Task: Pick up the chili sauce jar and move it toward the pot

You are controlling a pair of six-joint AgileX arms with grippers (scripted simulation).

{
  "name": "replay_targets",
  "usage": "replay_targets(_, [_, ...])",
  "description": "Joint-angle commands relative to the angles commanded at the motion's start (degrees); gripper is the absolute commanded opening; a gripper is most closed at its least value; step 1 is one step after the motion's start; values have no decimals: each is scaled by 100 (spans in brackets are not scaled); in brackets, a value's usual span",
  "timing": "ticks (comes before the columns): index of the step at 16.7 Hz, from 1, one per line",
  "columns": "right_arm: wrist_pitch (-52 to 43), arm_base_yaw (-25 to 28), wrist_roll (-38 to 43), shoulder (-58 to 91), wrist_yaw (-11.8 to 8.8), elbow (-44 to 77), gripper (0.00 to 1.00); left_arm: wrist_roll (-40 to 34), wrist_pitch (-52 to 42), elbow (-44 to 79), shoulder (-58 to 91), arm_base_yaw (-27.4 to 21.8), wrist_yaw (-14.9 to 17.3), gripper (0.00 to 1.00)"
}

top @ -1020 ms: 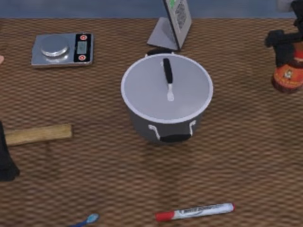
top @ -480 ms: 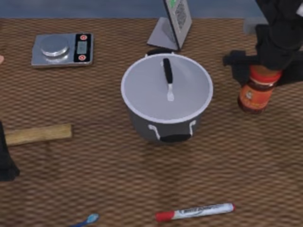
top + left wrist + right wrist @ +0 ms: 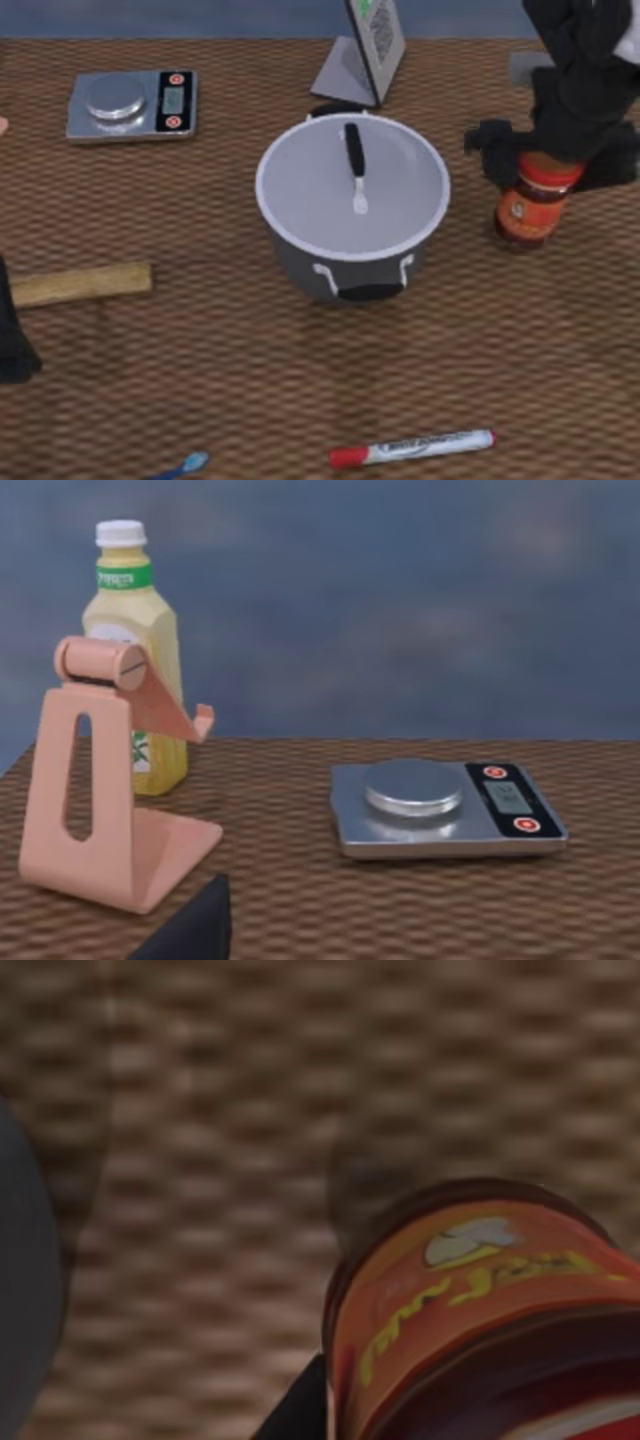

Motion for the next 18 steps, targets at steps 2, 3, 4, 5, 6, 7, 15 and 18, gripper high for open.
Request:
replay_targets(2, [300, 7, -4, 112, 20, -209, 0, 0, 0, 0, 0, 0, 0, 100])
replay_targets(3, [385, 11, -8, 153, 25, -278, 0, 0, 0, 0, 0, 0, 0, 100])
replay_targets(4, [411, 13, -9, 167, 26, -302, 0, 0, 0, 0, 0, 0, 0, 100])
replay_targets(5, [411, 13, -9, 167, 26, -302, 0, 0, 0, 0, 0, 0, 0, 100])
replay_targets(6, [411, 13, -9, 167, 26, -302, 0, 0, 0, 0, 0, 0, 0, 100])
replay_targets(7, [411, 13, -9, 167, 26, -302, 0, 0, 0, 0, 0, 0, 0, 100])
replay_targets(15, [411, 13, -9, 167, 26, -302, 60, 0, 0, 0, 0, 0, 0, 100])
replay_targets(18, [411, 13, -9, 167, 26, -302, 83, 0, 0, 0, 0, 0, 0, 100])
